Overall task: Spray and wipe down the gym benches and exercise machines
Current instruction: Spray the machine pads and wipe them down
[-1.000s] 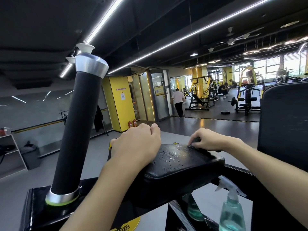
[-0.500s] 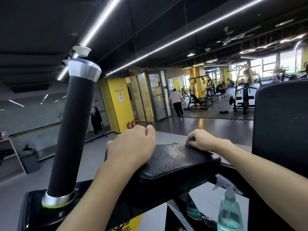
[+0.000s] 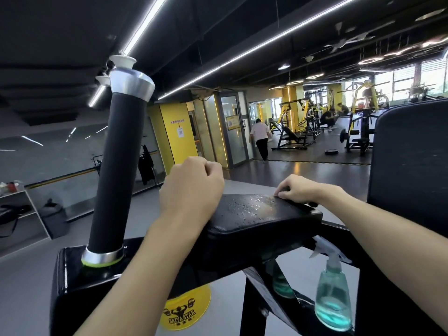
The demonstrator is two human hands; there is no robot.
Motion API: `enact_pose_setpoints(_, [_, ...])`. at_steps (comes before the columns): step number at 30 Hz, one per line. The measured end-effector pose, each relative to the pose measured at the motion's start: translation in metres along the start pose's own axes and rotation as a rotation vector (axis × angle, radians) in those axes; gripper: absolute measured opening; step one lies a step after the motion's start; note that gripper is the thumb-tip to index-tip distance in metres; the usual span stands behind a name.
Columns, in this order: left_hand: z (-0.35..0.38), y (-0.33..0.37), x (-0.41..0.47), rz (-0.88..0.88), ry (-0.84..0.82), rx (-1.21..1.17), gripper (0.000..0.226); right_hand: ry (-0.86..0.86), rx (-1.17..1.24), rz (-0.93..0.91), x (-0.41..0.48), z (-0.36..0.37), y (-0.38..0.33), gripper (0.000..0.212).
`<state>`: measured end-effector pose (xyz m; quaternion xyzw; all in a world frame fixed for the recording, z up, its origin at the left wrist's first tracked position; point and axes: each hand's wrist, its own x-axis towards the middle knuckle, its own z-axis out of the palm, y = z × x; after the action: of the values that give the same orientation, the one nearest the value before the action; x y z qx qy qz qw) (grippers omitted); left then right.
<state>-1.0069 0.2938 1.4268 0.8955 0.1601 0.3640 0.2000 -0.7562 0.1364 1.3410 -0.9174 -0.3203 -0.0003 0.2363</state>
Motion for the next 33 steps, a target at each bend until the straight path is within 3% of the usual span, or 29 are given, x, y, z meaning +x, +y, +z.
enact_pose_setpoints(4, [-0.002, -0.01, -0.018, 0.038, -0.054, 0.012, 0.037, -0.114, 0.04, -0.004, -0.024, -0.02, -0.005, 0.034])
enact_pose_setpoints(9, [-0.002, -0.019, -0.029, 0.065, -0.213, -0.05, 0.045, 0.084, 0.055, -0.027, -0.001, 0.005, 0.005, 0.026])
enact_pose_setpoints(12, [-0.004, -0.02, -0.033, 0.08, -0.232, -0.035, 0.047, 0.139, 0.083, 0.008, 0.007, 0.013, 0.009, 0.019])
enact_pose_setpoints(18, [-0.002, -0.019, -0.031, 0.073, -0.229, -0.027, 0.047, -0.001, 0.135, -0.044, -0.021, -0.008, 0.021, 0.019])
enact_pose_setpoints(21, [-0.001, -0.019, -0.032, 0.069, -0.232, -0.014, 0.049, 0.087, 0.022, -0.026, -0.01, 0.001, 0.018, 0.019])
enact_pose_setpoints(24, [-0.001, -0.02, -0.032, 0.065, -0.239, -0.005, 0.049, 0.068, -0.073, -0.021, -0.016, -0.001, 0.005, 0.024])
enact_pose_setpoints(28, [0.0, -0.021, -0.031, 0.068, -0.232, -0.007, 0.049, 0.033, -0.007, -0.1, -0.033, -0.01, 0.004, 0.019])
enact_pose_setpoints(33, [0.0, -0.02, -0.032, 0.071, -0.229, -0.005, 0.048, 0.064, -0.028, 0.032, -0.032, -0.007, 0.016, 0.017])
